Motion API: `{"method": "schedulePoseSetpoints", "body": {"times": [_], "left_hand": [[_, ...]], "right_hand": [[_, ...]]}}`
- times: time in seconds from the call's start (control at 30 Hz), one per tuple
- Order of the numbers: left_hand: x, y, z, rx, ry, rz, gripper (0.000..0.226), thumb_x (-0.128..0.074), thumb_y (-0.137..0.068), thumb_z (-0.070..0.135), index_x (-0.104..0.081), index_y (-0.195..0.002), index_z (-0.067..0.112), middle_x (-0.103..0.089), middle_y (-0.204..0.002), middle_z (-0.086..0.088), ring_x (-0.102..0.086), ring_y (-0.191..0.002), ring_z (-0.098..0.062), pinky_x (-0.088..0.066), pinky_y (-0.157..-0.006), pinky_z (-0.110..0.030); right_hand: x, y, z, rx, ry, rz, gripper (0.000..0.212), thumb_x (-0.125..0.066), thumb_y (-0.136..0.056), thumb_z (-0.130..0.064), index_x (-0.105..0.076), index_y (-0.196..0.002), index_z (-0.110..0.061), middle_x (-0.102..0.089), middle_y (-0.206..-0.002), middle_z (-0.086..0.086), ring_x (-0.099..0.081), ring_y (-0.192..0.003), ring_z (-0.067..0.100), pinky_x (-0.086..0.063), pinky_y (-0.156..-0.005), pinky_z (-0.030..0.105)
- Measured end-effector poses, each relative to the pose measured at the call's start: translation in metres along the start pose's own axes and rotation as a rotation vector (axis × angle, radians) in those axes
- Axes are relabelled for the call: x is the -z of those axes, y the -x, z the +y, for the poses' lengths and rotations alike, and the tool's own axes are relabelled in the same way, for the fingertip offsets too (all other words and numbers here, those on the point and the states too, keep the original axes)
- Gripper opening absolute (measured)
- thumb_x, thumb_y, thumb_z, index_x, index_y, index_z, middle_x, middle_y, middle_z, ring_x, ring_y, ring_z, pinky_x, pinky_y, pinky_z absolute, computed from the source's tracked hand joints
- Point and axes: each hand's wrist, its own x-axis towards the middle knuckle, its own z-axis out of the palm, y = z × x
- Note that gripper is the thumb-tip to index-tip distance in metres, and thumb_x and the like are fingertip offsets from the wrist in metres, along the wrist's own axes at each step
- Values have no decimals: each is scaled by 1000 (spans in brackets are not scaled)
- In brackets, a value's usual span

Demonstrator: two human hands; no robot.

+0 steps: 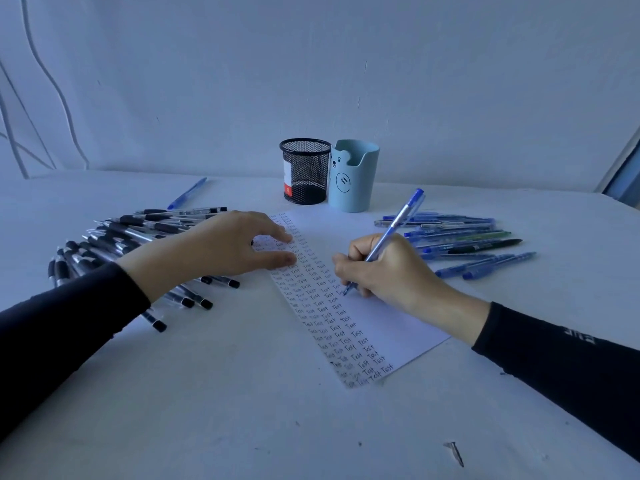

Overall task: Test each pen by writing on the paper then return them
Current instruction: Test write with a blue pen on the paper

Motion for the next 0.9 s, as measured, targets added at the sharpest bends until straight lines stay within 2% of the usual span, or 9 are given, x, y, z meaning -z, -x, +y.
{"method": "schedulePoseSetpoints", "body": {"times": [0.07, 0.23, 0.43, 0.63, 0.73, 0.8, 0.9], "left_hand": [[0, -1, 0, -6, -3, 4, 63, -49, -73, 76, -61, -124, 41, -56, -133, 19, -53, -118, -4, -40, -100, -25], [0, 0, 0, -12, 16, 3, 66, -49, -71, 77, -62, -124, 39, -57, -132, 18, -53, -118, -3, -38, -100, -23], [0, 1, 2, -13, 5, 7, 66, -48, -72, 76, -62, -125, 39, -57, -133, 17, -53, -119, -4, -39, -101, -24], [1, 1, 2, -4, -2, -2, 70, -46, -69, 79, -61, -125, 40, -55, -134, 19, -52, -120, -4, -40, -102, -26], [1, 0, 2, -1, -5, -3, 70, -46, -69, 79, -61, -125, 40, -55, -134, 19, -52, -120, -4, -39, -100, -24], [1, 0, 2, -3, -8, -4, 71, -45, -69, 80, -60, -125, 41, -55, -135, 19, -52, -120, -5, -39, -101, -25], [1, 0, 2, -1, -13, -7, 70, -45, -70, 79, -60, -126, 41, -54, -136, 19, -52, -121, -5, -38, -99, -24]], "right_hand": [[-1, 1, 0, 8, 7, -21, 45, -68, -89, -23, -53, -47, -18, -63, -59, 19, -51, -49, 16, -44, -52, 21], [-1, 0, 1, 22, 11, -21, 47, -68, -89, -22, -50, -46, -20, -65, -62, 19, -49, -46, 13, -40, -47, 17], [-1, 0, 0, 31, 18, -22, 46, -69, -89, -21, -50, -47, -19, -62, -54, 15, -47, -44, 15, -41, -47, 21], [0, 1, -1, 18, -3, -26, 48, -68, -89, -19, -52, -43, -21, -63, -58, 19, -49, -45, 15, -41, -46, 19], [0, 1, -1, 20, 26, -33, 50, -69, -88, -19, -51, -41, -21, -57, -46, 8, -47, -42, 12, -43, -48, 21], [1, 1, -1, 23, 22, -30, 49, -69, -88, -18, -52, -43, -20, -58, -46, 6, -48, -43, 12, -44, -51, 22], [2, 2, -2, 24, 13, -31, 43, -68, -89, -12, -51, -50, -13, -57, -43, -8, -61, -51, 16, -44, -53, 22]]}}
